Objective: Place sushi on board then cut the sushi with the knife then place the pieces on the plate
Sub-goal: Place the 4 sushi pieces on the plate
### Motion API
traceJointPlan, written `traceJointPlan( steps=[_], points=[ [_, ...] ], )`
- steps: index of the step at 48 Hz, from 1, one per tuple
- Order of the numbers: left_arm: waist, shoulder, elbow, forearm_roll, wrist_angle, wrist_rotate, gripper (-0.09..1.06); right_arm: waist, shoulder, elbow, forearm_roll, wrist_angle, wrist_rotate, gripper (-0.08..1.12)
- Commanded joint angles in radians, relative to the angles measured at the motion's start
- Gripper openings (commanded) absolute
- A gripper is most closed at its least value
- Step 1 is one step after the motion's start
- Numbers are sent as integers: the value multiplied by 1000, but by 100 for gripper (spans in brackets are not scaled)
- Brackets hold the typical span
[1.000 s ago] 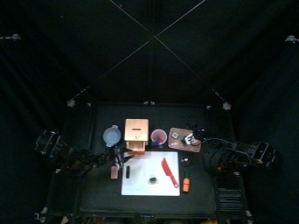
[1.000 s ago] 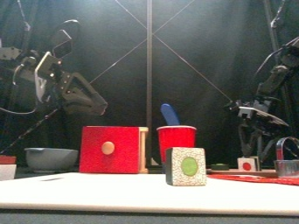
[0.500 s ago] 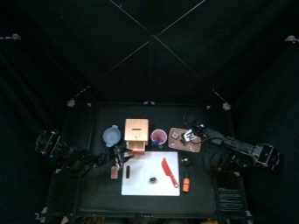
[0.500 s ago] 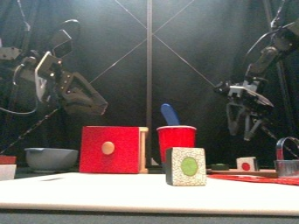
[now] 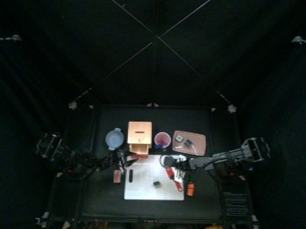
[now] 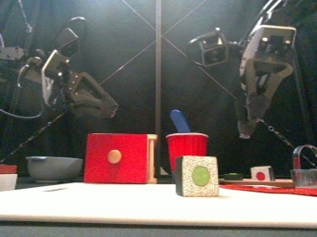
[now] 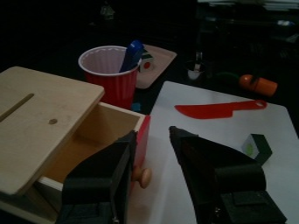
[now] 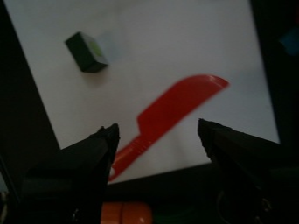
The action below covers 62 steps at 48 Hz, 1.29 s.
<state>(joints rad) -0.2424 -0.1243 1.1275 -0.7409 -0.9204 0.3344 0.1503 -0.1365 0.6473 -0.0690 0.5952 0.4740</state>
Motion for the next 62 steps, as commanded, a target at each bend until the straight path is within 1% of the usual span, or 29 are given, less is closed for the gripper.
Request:
traceJointPlan(
  steps=[1, 4, 11, 15, 21, 27, 31, 35, 38, 43, 48, 54, 62],
  points=[
    [3, -3, -23, 5, -5, 2, 76, 69, 117, -144, -12, 32, -23, 100],
    [-2, -3, -20, 2, -3, 2, 76, 101, 179, -210, -15, 80, -40, 100],
    [-2, -3, -21, 2, 3, 2, 76, 129, 262, -318, -20, 161, -97, 100],
    [-2, -3, -23, 5, 3, 2, 76, 129, 296, -351, -25, 163, -124, 100],
    [-2, -2, -25, 2, 5, 0, 76, 124, 350, -388, -58, 150, -149, 100],
    [-9, -2, -20, 2, 5, 0, 76, 124, 390, -417, -74, 141, -172, 98],
    [-14, -2, -20, 0, 3, 0, 76, 123, 416, -440, -75, 141, -179, 94],
    [-17, -2, -20, 2, 9, 0, 76, 123, 425, -445, -77, 143, -189, 84],
    [-17, 0, -18, 0, 18, 0, 76, 123, 426, -442, -77, 146, -190, 74],
    [-18, -2, -20, -2, 35, 0, 76, 121, 407, -433, -72, 163, -190, 57],
    [-17, -2, -20, -8, 48, 0, 76, 112, 359, -416, -77, 206, -183, 46],
    [-18, 0, -20, -12, 48, 0, 76, 74, 265, -351, -78, 261, -163, 45],
    [-18, -2, -18, -12, 48, 0, 76, -34, 71, -172, -87, 276, -75, 45]
  ],
)
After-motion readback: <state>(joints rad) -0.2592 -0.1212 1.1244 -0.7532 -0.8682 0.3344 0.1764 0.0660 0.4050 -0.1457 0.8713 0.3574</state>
